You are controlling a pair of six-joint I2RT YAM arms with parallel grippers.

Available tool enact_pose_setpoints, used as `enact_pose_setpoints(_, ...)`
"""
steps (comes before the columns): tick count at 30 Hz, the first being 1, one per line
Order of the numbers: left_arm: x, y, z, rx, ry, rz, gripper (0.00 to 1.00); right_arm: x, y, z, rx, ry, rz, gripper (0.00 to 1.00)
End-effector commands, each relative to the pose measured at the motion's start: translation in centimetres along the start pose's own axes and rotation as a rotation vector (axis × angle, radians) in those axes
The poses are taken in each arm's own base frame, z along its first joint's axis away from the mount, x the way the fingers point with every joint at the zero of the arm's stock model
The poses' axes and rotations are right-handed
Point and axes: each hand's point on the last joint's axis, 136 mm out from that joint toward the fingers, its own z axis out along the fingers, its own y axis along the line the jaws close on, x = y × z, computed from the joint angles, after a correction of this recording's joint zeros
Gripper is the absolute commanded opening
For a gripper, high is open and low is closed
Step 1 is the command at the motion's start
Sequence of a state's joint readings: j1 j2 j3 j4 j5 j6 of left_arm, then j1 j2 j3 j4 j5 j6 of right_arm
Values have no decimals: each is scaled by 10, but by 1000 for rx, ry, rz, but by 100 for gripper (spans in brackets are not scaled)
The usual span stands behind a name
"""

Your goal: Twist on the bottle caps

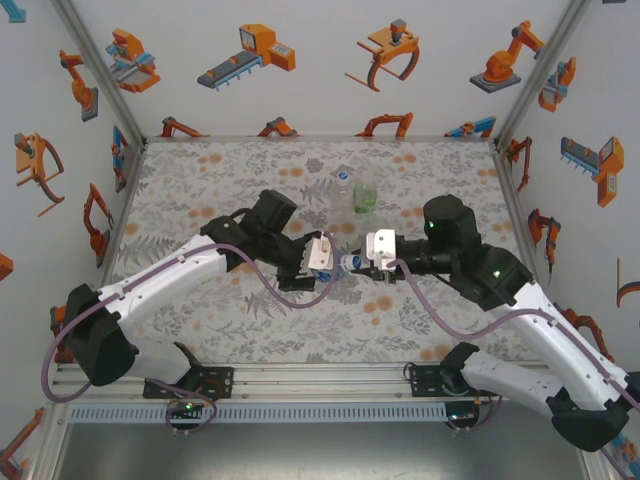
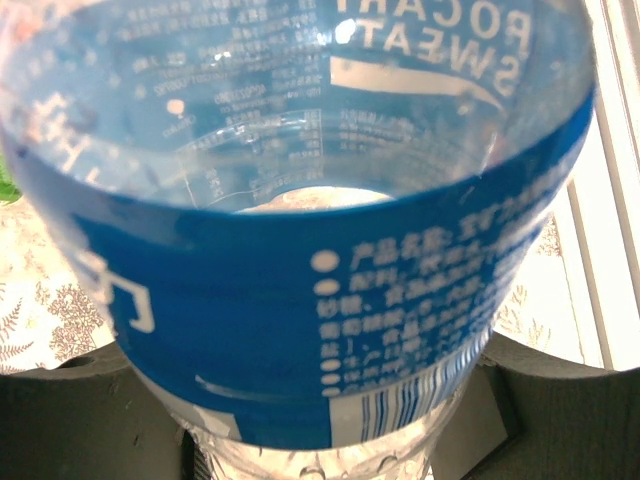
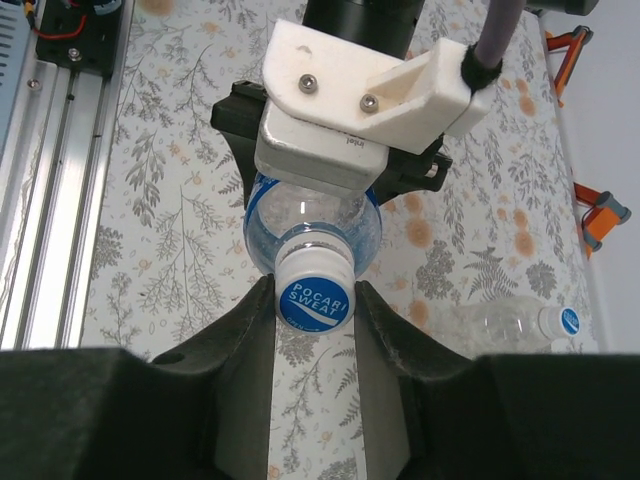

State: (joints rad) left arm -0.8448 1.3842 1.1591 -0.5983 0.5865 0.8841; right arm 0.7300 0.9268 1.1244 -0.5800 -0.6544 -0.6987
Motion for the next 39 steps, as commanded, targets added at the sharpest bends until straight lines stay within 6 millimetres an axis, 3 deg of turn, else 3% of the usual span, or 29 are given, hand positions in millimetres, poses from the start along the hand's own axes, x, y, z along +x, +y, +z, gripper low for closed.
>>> enact_pose_setpoints(1,-15,-2,-6,9,-42,37,0,-2,3,3,-22,-19,4,24)
enact_pose_setpoints(5,-15,-1,-6,7,-40,36,0,3,-7,4,35,0,181,13)
enact_pose_setpoints(7,-15,-2,-6,7,-40,37,0,7,-22,4,116,5,375,1)
enact_pose_setpoints(11,-14,0,-7,-1,-34,36,0,23,-44,1,274,8,815,0)
enact_pose_setpoints(16,-14,2,-7,-10,-32,32,0,57,-56,-1,452,-56,1455,0)
enact_pose_setpoints(19,-15,2,-6,-8,-33,30,0,73,-53,0,510,-80,1723,0)
enact_pose_setpoints(22,-14,2,-6,-5,-33,28,0,82,-51,-2,558,-85,1871,0)
enact_pose_setpoints(26,-14,2,-6,-7,-30,28,0,81,-55,-5,580,-97,1860,1)
enact_pose_setpoints(30,-14,2,-6,-6,-32,28,0,69,-60,-11,569,-73,1712,26)
enact_pose_setpoints(31,-14,2,-6,-7,-32,28,0,65,-62,-14,570,-65,1650,35)
enact_pose_setpoints(33,-15,2,-6,-7,-33,28,0,54,-67,-21,566,-56,1498,46)
enact_pose_setpoints(39,-14,2,-6,-7,-33,28,0,17,-66,-28,455,-2,890,53)
